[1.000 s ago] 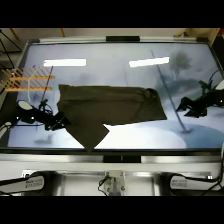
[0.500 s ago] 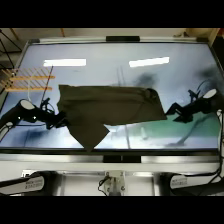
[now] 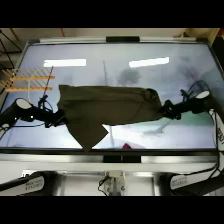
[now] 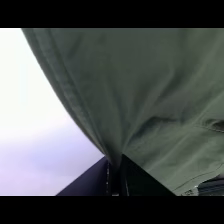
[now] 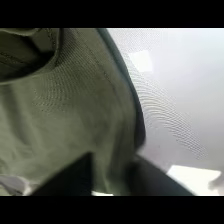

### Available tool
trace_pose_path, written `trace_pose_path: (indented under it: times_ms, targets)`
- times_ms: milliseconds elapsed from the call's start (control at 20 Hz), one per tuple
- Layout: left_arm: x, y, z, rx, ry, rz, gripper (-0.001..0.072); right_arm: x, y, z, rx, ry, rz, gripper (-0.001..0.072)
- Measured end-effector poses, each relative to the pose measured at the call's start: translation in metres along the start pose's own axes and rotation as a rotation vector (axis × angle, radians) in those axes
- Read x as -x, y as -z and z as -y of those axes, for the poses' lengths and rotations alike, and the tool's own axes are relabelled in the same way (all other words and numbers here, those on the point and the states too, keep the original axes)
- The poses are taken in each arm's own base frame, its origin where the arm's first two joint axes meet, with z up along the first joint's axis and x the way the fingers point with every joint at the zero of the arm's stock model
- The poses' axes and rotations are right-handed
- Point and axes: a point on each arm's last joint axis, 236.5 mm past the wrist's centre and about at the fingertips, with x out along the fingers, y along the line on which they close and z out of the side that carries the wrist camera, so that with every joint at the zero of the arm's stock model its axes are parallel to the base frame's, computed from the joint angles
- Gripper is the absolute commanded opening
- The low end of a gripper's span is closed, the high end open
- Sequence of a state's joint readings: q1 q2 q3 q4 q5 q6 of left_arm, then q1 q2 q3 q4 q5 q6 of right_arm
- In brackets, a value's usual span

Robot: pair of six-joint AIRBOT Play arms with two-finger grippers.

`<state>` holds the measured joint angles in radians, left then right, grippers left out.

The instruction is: Fold the shirts.

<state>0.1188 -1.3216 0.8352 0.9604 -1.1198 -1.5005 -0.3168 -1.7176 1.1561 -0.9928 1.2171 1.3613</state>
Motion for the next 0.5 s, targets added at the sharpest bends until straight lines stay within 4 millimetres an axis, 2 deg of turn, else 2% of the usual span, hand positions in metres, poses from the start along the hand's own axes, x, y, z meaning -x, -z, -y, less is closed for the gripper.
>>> trace_pose_path:
  times_ms: [150,250,350,400,450,500]
  targets:
    - [0.012,-0.008,0.007,-0.039,-0.003,0.040,0.0035,0.001,0.000,-0.009,0.073,0.037,0.004,0.0075]
    - [0.040,-0.026,0.026,-0.117,0.004,0.127,0.0035,0.024,-0.008,-0.022,0.148,0.066,0.057,0.0075]
    - [0.094,-0.053,0.064,-0.239,0.027,0.289,0.0036,0.077,-0.024,-0.067,0.246,0.024,0.190,0.0076]
    - [0.135,-0.065,0.091,-0.316,0.040,0.399,0.0036,0.113,-0.025,-0.090,0.325,0.023,0.256,0.0076]
    - [0.182,-0.071,0.120,-0.394,0.058,0.518,0.0036,0.157,-0.030,-0.115,0.400,0.023,0.373,0.0075]
    - [0.240,-0.071,0.156,-0.479,0.084,0.667,0.0037,0.209,-0.027,-0.143,0.483,0.030,0.502,0.0076]
